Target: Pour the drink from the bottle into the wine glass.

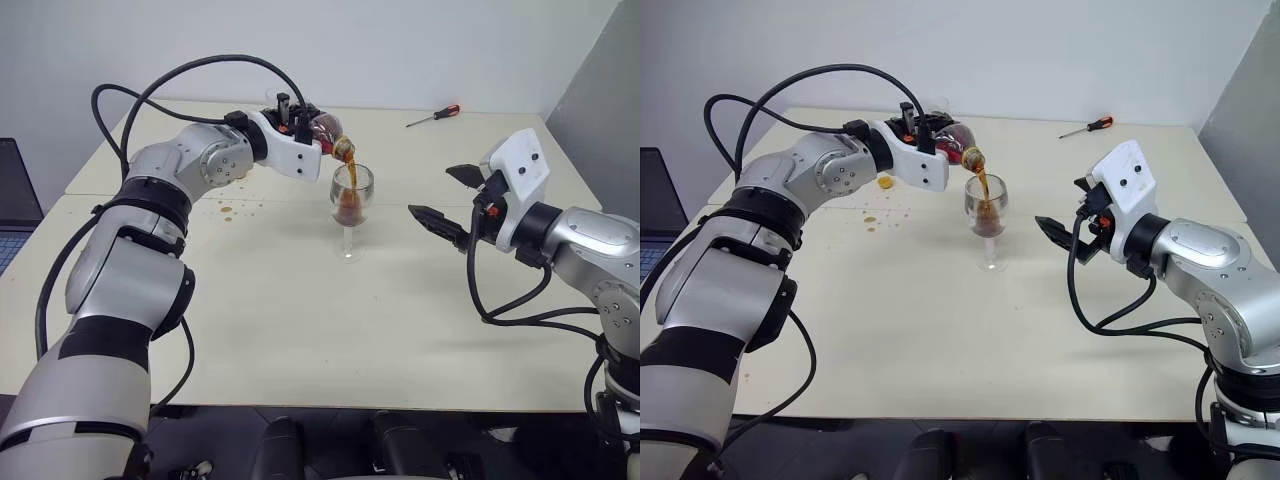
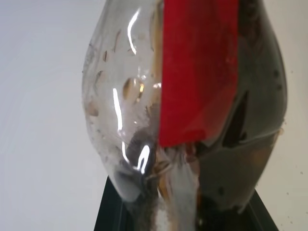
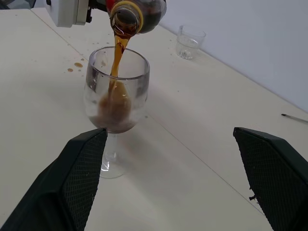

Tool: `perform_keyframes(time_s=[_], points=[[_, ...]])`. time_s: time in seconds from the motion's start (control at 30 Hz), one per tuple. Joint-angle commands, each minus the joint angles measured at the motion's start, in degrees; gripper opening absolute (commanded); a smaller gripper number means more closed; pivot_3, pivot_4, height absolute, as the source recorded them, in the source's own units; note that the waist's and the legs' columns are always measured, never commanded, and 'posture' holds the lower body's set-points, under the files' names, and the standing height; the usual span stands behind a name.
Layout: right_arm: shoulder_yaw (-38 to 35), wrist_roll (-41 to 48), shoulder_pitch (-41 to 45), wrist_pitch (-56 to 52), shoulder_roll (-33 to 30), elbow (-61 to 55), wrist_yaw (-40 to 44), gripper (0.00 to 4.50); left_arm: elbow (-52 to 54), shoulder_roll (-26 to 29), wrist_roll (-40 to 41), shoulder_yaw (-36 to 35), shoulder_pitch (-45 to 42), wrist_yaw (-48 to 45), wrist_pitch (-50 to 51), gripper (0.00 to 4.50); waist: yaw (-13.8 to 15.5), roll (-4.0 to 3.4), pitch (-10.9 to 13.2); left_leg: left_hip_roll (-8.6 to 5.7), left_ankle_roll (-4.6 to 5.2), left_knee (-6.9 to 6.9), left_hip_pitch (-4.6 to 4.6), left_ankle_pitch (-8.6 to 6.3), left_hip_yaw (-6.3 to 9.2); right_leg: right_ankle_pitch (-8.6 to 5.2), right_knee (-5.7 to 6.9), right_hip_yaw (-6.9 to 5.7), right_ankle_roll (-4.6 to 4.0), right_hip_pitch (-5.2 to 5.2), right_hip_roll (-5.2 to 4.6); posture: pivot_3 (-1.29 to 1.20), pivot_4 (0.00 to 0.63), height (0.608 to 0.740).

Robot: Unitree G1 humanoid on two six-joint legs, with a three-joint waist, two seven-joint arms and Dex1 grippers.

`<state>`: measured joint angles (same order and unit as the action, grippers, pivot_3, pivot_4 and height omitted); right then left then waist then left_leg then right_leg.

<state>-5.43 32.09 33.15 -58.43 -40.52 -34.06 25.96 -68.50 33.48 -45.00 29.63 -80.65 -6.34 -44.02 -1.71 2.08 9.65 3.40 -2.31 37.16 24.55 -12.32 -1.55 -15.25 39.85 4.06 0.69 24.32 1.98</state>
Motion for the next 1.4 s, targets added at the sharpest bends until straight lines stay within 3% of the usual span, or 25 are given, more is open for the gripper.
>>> perform_keyframes(time_s=[0.03, 1.4], points=[[-0.9, -0.2, 0.6, 0.7, -0.6, -2.1, -0.3, 4.5, -0.1, 0.5, 0.2, -0.4, -3.3, 1.7, 0.6, 0.77, 0.0, 0.0, 0.0, 0.0, 0.0, 0.0, 0.0, 0.0, 0.0, 0.0, 0.0, 0.0, 0.0, 0.0, 0.0, 0.0, 0.15, 0.74], [-1.5, 3.9, 0.1, 0.0, -0.2, -3.7, 1.3, 4.5, 0.0, 0.4, 2.9, -1.9, -2.4, 0.4, 0.4, 0.77, 0.0, 0.0, 0.0, 0.0, 0.0, 0.01, 0.0, 0.0, 0.0, 0.0, 0.02, 0.0, 0.0, 0.0, 0.0, 0.0, 0.15, 0.74]])
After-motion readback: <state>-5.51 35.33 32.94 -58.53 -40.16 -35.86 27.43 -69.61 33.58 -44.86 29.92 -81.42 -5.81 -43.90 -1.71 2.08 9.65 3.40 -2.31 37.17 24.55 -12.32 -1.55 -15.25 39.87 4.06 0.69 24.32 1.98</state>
